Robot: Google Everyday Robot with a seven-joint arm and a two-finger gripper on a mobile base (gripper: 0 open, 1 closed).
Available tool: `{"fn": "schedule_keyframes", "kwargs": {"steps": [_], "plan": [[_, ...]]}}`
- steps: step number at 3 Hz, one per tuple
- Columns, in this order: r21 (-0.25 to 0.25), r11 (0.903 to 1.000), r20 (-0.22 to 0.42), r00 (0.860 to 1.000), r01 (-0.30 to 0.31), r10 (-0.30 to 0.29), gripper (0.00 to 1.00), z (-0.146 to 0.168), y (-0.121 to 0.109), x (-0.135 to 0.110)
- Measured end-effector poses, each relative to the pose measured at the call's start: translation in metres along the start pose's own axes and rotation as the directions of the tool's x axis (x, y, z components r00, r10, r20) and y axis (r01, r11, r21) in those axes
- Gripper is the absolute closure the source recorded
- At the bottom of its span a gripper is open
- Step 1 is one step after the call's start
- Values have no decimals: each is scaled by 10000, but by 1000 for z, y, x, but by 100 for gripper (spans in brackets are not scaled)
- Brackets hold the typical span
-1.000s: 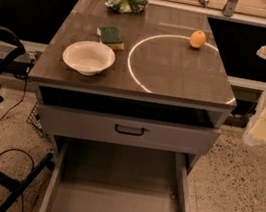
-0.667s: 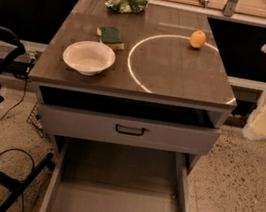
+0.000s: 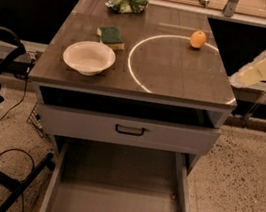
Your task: Place orange into middle drawer
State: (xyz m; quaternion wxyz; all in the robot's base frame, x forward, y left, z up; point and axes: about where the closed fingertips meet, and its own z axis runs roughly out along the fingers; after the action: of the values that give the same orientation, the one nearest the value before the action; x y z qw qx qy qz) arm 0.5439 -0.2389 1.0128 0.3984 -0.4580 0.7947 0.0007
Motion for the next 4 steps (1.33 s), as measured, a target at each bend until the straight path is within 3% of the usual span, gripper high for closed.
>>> {"fn": "schedule_keyframes", "kwargs": {"steps": [1,2,3,4], "plan": [[324,9928,1867,9765,-1157,1078,0,28,-25,-17],[1023,9732,2782,9453,-2058,1706,0,50,-48,-38],[1474,9503,3354,9177,-2743,2128,0,43,-66,-48],[1507,9491,3387,9164,-2766,2133,0,45,-67,-49]]}}
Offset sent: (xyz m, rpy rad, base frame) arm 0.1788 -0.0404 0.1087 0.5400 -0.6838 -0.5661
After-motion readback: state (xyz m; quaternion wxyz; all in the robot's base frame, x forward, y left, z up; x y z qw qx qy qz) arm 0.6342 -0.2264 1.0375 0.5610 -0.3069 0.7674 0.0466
